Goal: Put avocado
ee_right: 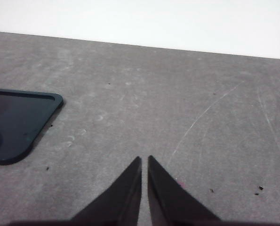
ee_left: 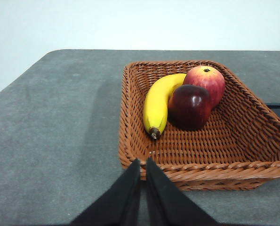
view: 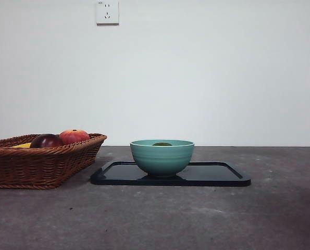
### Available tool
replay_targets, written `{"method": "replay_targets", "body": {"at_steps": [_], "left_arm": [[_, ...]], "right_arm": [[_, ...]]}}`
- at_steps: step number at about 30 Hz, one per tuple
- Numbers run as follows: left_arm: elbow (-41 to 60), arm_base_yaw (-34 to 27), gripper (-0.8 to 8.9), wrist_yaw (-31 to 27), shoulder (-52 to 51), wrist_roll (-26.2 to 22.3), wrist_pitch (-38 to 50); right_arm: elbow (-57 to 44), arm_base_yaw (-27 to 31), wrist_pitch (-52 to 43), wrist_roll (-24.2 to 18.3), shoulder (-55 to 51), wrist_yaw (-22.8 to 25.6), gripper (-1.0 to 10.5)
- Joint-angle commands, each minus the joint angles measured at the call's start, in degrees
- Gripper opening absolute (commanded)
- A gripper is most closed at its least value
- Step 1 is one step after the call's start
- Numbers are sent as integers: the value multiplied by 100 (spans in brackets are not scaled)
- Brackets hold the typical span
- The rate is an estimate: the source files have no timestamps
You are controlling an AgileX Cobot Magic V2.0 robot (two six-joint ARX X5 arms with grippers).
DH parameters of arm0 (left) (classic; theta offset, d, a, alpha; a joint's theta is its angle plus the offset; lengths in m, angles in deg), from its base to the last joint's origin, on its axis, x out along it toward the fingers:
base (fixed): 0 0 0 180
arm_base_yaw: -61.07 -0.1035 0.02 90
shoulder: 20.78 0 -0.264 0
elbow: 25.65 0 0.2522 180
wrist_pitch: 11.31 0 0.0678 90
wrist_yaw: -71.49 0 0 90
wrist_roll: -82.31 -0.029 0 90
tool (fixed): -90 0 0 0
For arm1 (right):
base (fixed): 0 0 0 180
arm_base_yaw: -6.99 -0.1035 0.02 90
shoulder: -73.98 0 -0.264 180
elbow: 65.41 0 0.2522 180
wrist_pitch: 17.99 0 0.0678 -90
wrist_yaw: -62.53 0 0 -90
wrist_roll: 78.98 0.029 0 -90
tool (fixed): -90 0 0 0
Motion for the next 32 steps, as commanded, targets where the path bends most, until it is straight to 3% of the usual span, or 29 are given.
{"method": "replay_targets", "body": {"at_steps": [1, 5, 32], "left_arm": [[122, -7, 19, 20, -2, -59, -31], [122, -7, 19, 20, -2, -59, -31], [122, -7, 19, 20, -2, -59, -31]], "right_arm": [[-61, 2, 24, 107, -15, 216, 18], [-61, 2, 26, 214, -15, 586, 18], [-61, -31, -140, 227, -15, 579, 18]]}}
